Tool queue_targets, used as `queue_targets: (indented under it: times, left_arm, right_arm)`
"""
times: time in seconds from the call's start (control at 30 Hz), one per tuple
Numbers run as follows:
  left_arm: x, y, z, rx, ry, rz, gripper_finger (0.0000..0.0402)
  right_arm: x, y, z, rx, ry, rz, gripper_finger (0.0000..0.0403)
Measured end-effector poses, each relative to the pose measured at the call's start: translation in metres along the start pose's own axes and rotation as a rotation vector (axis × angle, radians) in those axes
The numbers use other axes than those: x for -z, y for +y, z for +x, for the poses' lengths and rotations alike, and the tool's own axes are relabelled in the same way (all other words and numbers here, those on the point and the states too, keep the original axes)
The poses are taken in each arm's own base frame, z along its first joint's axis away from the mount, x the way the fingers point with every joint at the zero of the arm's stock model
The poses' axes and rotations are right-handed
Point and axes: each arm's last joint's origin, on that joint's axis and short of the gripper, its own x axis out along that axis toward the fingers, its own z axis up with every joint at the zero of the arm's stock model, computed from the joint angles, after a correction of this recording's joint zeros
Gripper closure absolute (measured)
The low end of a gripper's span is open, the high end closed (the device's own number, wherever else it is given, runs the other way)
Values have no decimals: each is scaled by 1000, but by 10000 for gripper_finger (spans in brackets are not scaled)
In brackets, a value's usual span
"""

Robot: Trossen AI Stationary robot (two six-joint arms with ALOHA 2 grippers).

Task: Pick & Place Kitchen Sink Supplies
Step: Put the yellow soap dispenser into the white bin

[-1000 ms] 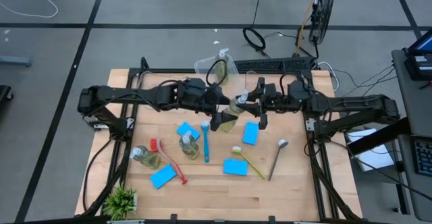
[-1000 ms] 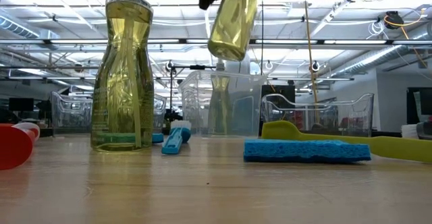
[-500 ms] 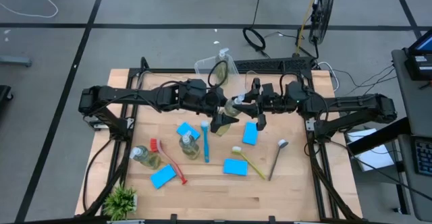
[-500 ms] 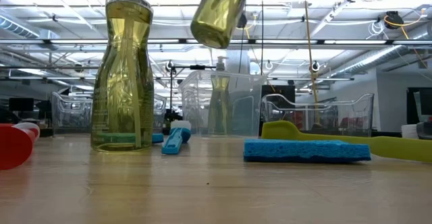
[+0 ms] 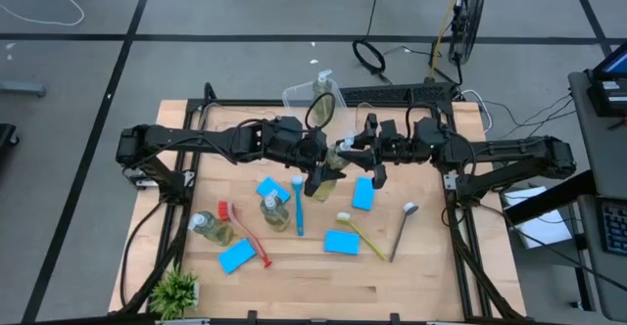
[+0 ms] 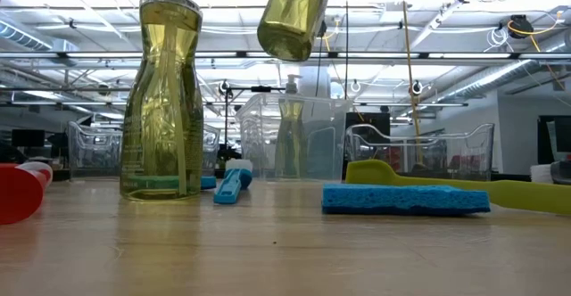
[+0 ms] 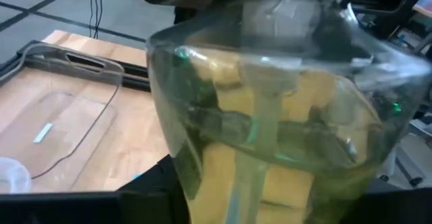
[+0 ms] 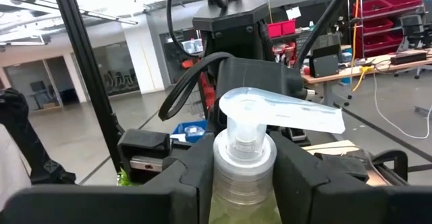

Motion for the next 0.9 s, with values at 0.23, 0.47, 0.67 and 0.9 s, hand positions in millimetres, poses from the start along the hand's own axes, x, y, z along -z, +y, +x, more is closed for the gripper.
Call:
queue_targets:
  times: [0.23,0.47,0.67,0.9]
  left_arm:
    - [0,1,0,-11,-3,0,206]
    - [0,12,-2,-89,-6,-30,212]
    - [0,21,-6,-222,0,14,212]
    - [-23,30,-27,-552,-190,67,213]
  right_arm:
    - [1,0,0,2,5,0,298]
    - [6,-3,-1,43,79,26,209]
    - [10,-2,-13,80,196,41,170]
    - [9,3,-36,77,321,68,175]
